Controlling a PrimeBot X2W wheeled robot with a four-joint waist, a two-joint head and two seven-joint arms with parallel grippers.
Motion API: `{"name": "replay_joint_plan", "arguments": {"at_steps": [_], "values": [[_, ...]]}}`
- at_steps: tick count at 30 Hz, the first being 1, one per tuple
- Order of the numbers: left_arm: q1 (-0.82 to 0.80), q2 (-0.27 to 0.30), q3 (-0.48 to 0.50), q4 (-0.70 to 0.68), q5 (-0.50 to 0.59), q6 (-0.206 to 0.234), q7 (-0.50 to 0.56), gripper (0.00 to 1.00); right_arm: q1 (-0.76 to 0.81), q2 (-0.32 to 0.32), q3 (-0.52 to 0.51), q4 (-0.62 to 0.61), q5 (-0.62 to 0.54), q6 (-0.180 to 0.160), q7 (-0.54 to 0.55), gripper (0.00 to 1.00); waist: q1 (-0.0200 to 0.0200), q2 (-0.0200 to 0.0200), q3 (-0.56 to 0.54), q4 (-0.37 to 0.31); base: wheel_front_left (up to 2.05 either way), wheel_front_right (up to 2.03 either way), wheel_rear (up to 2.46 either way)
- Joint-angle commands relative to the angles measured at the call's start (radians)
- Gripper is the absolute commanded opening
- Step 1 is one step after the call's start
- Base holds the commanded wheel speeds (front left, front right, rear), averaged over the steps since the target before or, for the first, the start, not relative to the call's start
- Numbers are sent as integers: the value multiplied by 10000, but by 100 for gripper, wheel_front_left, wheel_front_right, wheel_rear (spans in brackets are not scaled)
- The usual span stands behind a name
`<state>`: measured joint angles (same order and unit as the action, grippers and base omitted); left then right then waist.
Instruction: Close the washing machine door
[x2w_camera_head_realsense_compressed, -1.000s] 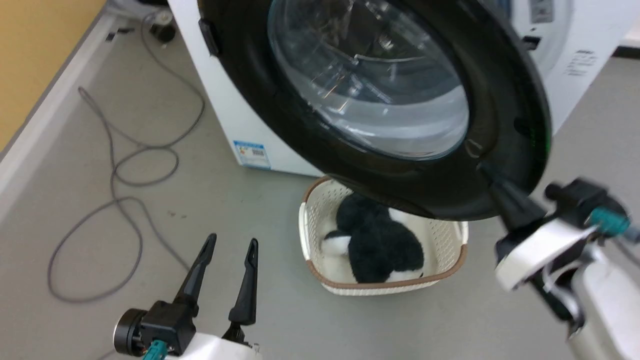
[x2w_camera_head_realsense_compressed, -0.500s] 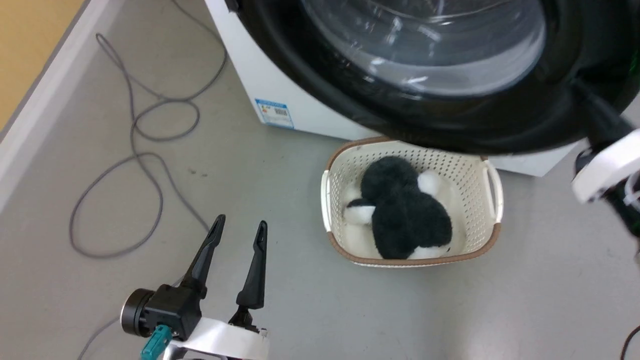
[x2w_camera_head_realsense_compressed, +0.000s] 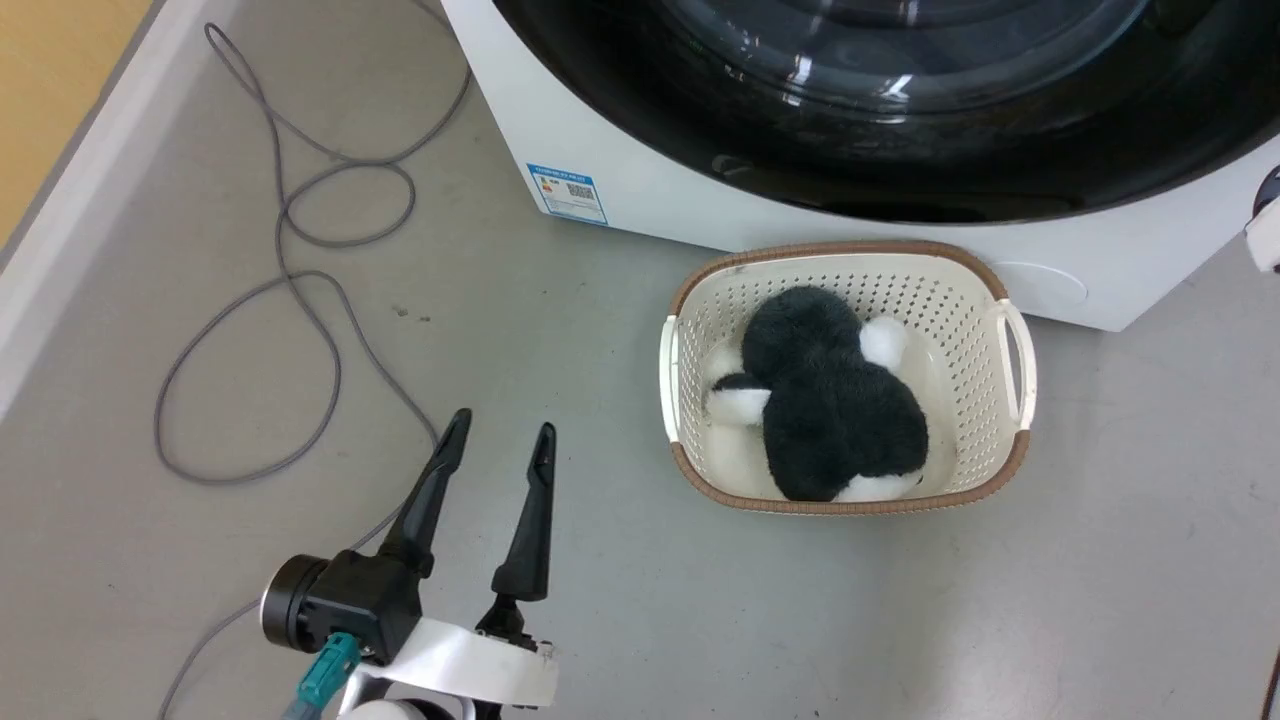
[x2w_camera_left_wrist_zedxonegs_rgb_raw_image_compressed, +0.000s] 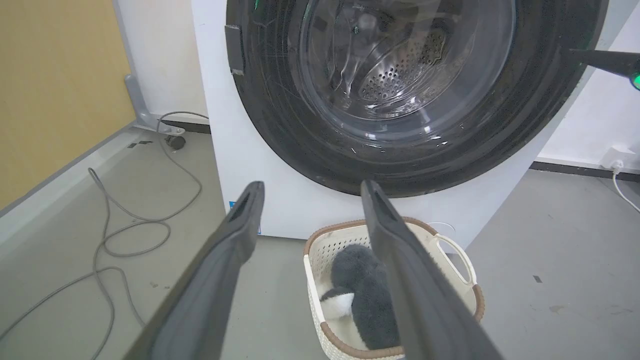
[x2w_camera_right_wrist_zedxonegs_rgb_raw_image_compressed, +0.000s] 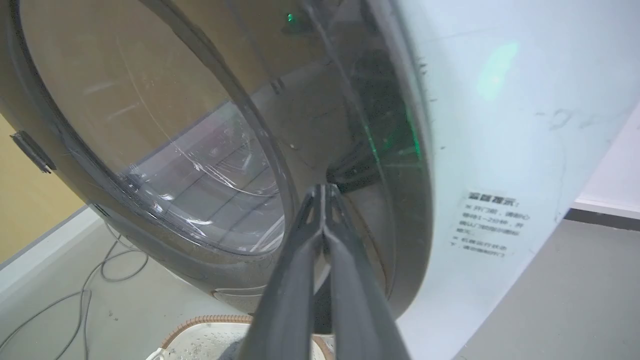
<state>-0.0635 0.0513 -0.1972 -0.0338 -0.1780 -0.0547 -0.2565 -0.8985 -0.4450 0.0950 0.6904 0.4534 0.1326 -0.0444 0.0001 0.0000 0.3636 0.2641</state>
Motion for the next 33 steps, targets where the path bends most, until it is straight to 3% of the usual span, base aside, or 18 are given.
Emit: {"name": "replay_joint_plan", "arguments": {"at_steps": [1,12,19,26,33], "values": [[-194,-10,-50,9,-23,57,-53,100,-345,-53,-119,192,-159,-19,-133,0,-1,0,53,17,0,0,0],[-86,-10,48,114,115,93,-53,100,-677,400,-193,967,-442,-19,-865,0,-1,0,-327,-249,0,0,0],[274,-10,305,237,234,28,-53,100,681,862,374,846,-114,-19,-1588,0,-1,0,-1571,-741,0,0,0],[952,-10,794,476,296,110,-53,100,3142,994,976,-804,-132,-19,-2071,0,-1,0,-3117,-1415,0,0,0],[1597,-10,1304,691,361,382,-53,100,5660,1668,306,-3129,-707,-19,-2145,0,-1,0,-4045,-2064,0,0,0]]}}
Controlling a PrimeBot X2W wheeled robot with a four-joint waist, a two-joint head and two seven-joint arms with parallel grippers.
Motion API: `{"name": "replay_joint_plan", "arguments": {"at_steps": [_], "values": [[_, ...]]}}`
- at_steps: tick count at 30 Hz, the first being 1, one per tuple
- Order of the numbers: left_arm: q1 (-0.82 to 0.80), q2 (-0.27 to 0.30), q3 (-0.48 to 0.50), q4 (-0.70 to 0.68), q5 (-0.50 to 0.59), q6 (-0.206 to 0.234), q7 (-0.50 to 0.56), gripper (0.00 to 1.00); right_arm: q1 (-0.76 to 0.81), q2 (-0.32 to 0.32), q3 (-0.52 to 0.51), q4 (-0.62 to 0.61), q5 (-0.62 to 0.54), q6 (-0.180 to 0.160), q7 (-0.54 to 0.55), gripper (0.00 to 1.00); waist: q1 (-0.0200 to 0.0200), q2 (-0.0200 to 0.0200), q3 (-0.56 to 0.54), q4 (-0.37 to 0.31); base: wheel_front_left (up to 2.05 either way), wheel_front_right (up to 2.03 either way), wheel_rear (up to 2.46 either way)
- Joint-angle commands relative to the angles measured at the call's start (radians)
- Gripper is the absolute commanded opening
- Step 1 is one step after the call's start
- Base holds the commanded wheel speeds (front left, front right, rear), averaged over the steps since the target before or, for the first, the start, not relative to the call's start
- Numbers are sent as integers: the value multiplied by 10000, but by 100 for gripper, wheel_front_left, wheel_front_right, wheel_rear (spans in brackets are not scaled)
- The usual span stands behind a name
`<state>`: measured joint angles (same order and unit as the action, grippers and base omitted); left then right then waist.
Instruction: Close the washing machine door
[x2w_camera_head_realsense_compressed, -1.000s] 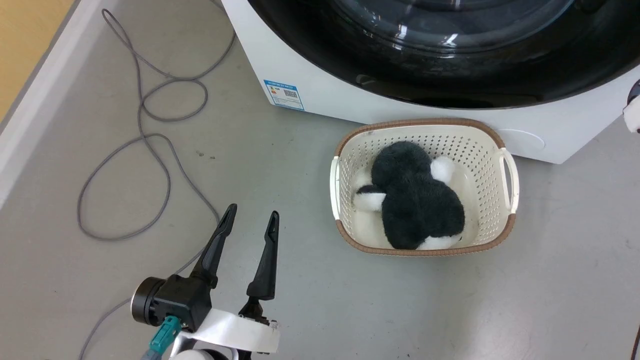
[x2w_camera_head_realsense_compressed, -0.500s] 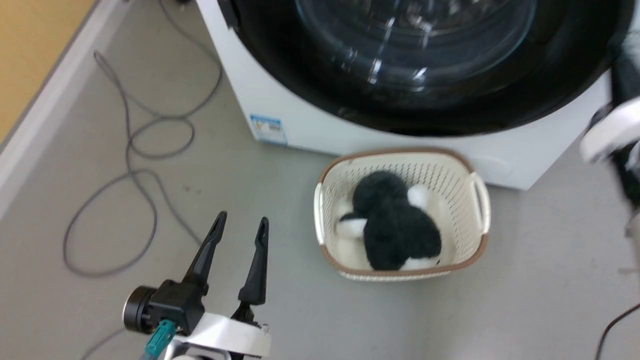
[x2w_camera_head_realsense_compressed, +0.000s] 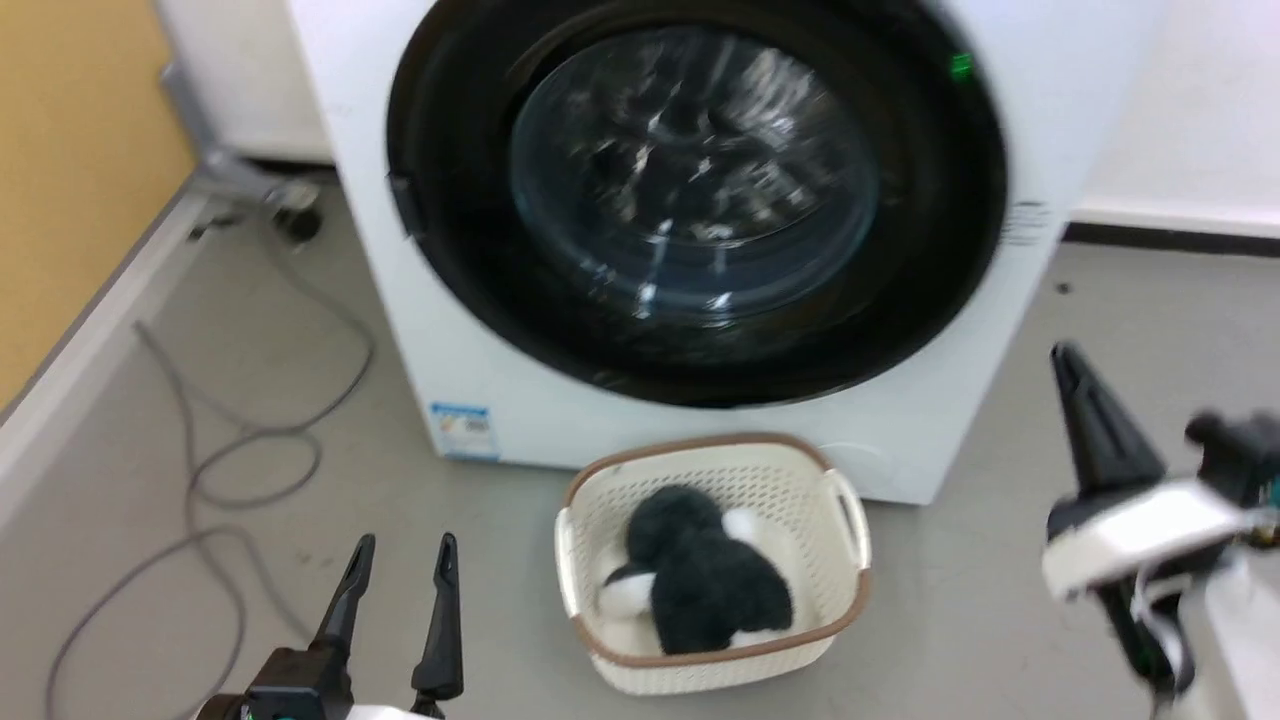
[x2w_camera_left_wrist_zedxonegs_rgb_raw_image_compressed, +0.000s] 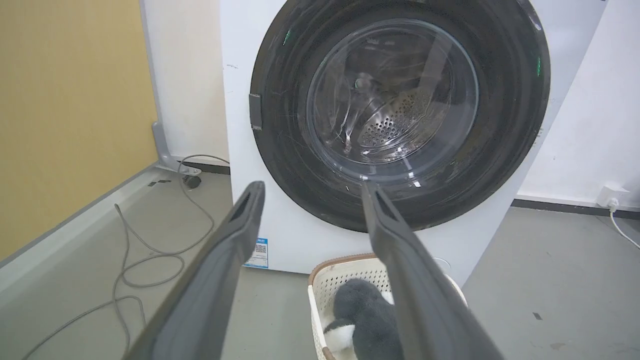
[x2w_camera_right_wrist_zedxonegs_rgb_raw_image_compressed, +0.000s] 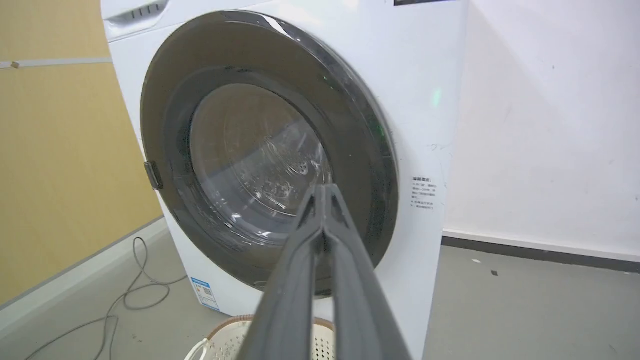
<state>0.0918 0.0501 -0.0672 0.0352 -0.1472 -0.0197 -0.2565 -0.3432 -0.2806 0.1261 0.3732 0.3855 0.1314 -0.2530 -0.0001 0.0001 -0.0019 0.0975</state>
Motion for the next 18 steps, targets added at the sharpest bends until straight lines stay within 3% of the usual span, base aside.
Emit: {"name": "replay_joint_plan", "arguments": {"at_steps": [1,9,15,16,17,18], "values": [[91,1,48,-5,57,44,-53,100,469,142,-146,-320,-116,-7,-51,0,1,-1,-444,-460,0,0,0],[476,1,181,2,43,-13,-53,100,2807,1295,-1200,-2678,-830,-7,566,0,1,-1,-656,-815,0,0,0],[703,1,24,61,-19,-10,-53,100,3942,1890,-1621,-3509,-1168,-7,886,0,1,-1,-718,-901,0,0,0],[737,1,-13,68,-45,4,-53,100,4082,1953,-1702,-3561,-1272,-7,954,44,1,-1,-726,-911,0,0,0],[768,1,-42,82,-86,19,-53,100,4194,2002,-1777,-3617,-1442,-7,991,100,1,-1,-733,-920,0,0,0],[792,1,-51,99,-163,32,-53,100,4280,2060,-1813,-3678,-1522,-7,1004,100,1,-1,-737,-930,0,0,0]]}}
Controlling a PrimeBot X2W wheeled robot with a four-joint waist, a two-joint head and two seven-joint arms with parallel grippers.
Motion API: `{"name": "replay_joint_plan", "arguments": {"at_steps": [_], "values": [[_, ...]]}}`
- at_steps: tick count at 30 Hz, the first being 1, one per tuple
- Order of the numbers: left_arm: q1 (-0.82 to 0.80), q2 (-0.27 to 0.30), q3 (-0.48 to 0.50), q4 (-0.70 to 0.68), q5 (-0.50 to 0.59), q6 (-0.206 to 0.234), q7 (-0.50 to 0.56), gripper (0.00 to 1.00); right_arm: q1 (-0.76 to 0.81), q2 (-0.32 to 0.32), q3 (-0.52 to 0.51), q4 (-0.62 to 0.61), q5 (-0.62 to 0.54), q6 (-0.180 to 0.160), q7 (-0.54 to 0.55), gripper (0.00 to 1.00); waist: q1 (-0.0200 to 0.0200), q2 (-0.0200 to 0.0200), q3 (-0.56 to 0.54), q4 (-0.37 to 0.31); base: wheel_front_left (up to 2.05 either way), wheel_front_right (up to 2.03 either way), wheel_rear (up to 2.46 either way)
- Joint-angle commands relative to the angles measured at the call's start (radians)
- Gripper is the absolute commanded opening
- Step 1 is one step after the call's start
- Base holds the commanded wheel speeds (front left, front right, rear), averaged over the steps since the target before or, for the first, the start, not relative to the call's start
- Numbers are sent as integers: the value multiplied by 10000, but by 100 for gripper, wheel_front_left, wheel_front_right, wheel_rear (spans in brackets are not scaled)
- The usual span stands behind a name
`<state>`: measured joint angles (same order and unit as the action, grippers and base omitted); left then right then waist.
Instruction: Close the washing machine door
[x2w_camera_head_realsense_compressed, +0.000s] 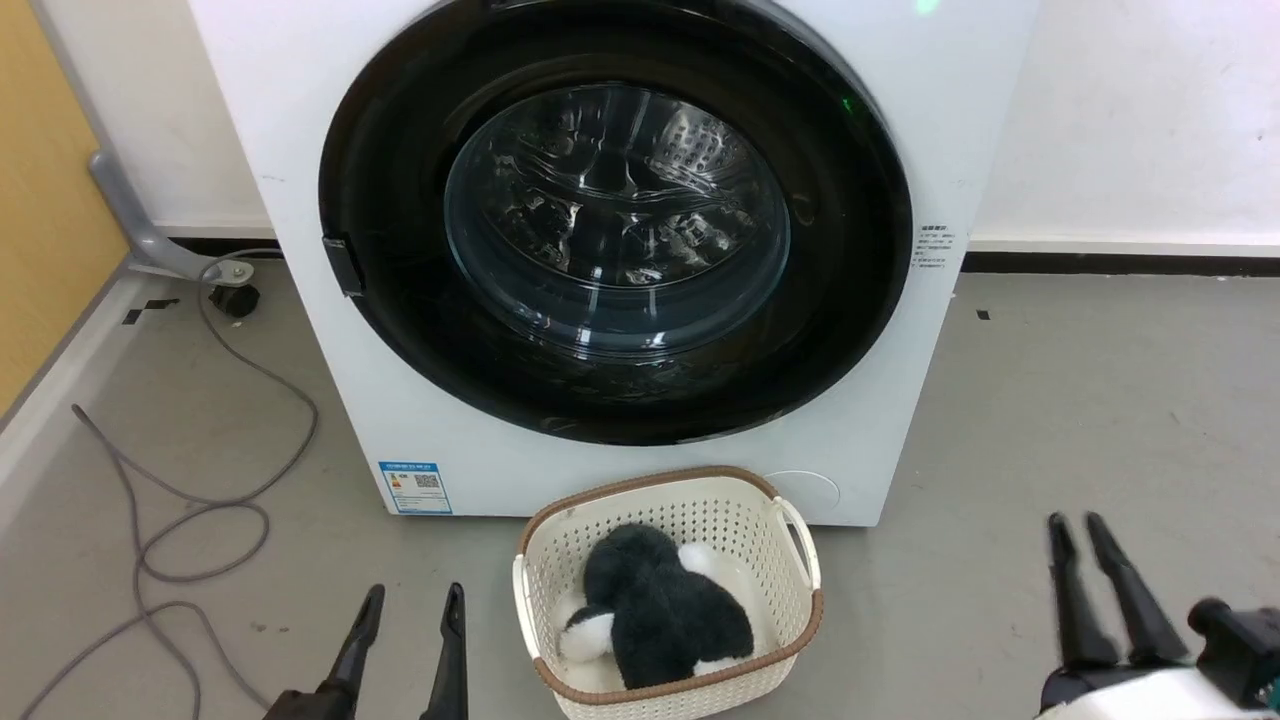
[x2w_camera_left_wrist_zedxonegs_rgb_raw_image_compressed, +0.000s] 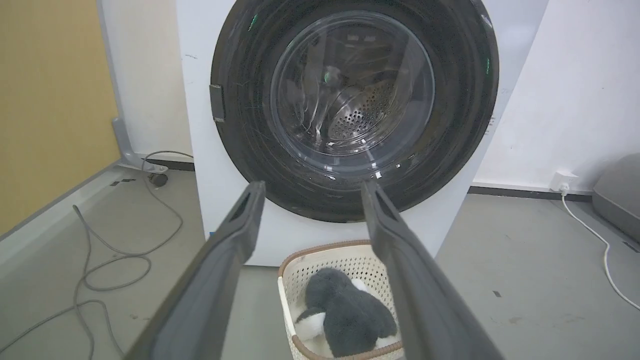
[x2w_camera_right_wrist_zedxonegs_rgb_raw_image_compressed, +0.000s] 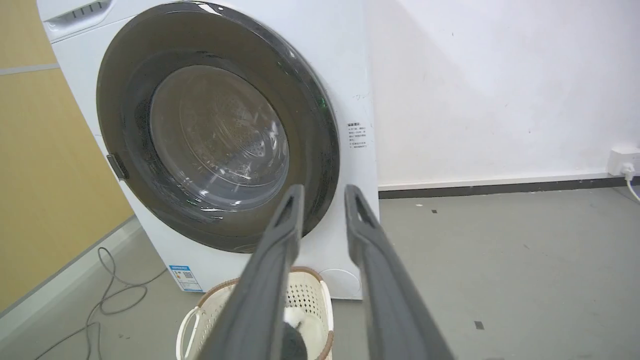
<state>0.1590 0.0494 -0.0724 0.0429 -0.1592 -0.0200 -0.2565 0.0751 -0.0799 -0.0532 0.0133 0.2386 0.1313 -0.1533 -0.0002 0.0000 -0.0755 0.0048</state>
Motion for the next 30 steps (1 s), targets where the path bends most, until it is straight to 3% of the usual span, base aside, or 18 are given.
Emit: {"name": "replay_joint_plan", "arguments": {"at_steps": [1,22,23,30], "values": [[130,9,-4,30,-99,48,-53,100,174,107,-35,-127,-79,-6,20,100,2,0,2,-13,0,0,0],[52,9,-67,225,-38,45,-53,100,514,289,136,-85,-237,-6,18,100,2,0,57,12,0,0,0],[42,0,-80,237,-39,-2,8,0,377,230,131,-105,-267,2,34,0,2,0,55,11,0,0,0],[-7,-2,-63,223,12,2,96,0,342,230,139,-106,-330,2,79,0,2,0,77,10,0,0,0]]}}
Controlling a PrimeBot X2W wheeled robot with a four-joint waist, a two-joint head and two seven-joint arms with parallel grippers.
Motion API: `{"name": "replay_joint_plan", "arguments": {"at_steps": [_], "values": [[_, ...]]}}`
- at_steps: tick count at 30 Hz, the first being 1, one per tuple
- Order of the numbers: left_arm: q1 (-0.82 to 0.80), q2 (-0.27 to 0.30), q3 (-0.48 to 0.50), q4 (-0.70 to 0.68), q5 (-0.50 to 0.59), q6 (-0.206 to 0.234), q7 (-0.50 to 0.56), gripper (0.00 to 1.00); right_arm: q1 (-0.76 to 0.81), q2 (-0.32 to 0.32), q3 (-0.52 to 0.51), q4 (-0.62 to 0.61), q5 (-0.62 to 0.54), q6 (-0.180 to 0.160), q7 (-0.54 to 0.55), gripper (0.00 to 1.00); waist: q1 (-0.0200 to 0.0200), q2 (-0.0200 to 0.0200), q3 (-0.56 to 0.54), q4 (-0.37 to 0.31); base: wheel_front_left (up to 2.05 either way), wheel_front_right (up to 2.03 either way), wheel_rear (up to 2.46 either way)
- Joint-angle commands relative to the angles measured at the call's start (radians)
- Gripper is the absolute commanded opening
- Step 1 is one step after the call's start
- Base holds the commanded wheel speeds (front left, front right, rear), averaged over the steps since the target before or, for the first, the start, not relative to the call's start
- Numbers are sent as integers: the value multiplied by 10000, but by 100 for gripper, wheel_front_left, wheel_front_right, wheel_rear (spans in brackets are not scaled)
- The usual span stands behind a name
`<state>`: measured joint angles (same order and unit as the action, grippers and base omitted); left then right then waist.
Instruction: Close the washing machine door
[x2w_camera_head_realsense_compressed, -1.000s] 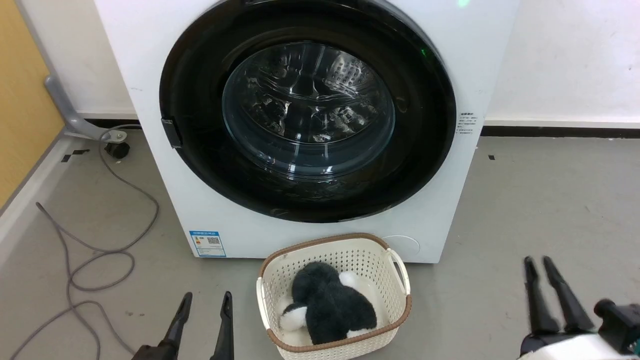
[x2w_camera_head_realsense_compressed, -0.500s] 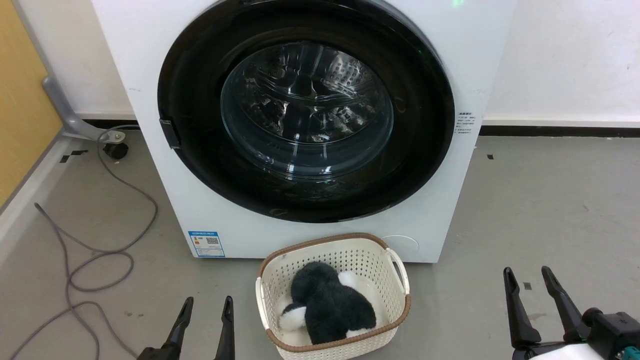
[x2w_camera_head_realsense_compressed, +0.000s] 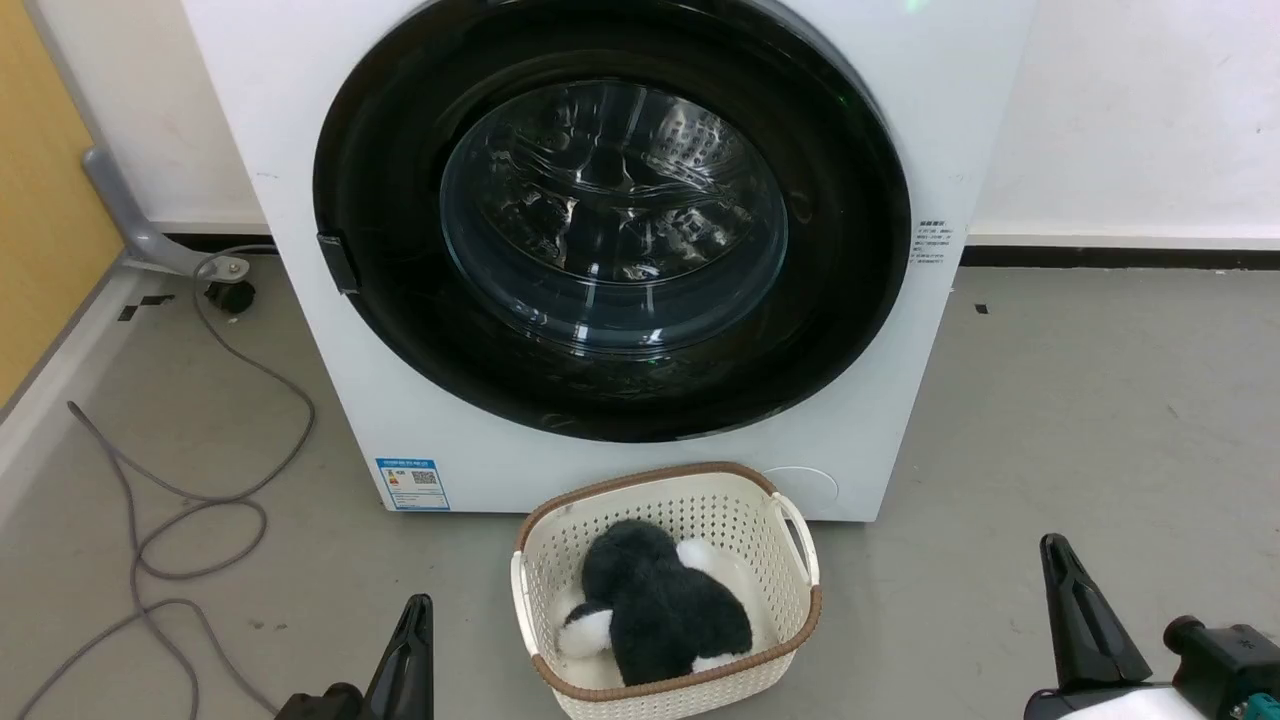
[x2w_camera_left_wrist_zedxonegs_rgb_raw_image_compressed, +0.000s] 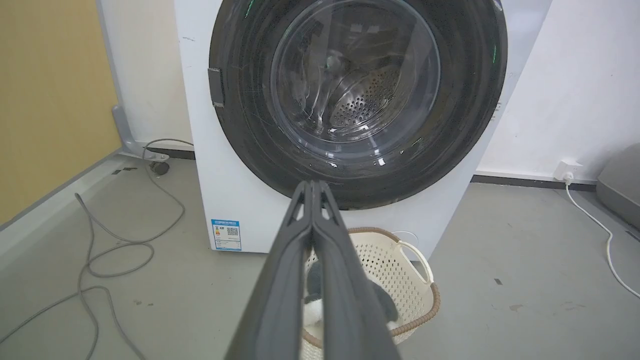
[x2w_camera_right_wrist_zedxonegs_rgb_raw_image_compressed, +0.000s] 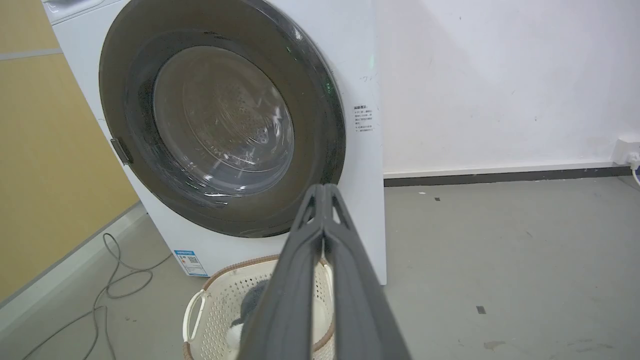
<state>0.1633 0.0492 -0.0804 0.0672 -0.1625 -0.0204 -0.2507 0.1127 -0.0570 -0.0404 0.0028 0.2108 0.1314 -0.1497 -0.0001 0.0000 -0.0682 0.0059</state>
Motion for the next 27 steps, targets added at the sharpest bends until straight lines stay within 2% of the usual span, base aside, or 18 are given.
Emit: {"name": "replay_joint_plan", "arguments": {"at_steps": [1,27], "values": [[-64,0,24,-26,58,8,59,0,-43,3,14,-1,-69,0,55,0,1,0,10,-1,0,0,0],[-390,3,186,-160,384,49,568,0,-268,16,95,-7,-493,-2,354,0,1,0,149,-13,0,0,0]]}}
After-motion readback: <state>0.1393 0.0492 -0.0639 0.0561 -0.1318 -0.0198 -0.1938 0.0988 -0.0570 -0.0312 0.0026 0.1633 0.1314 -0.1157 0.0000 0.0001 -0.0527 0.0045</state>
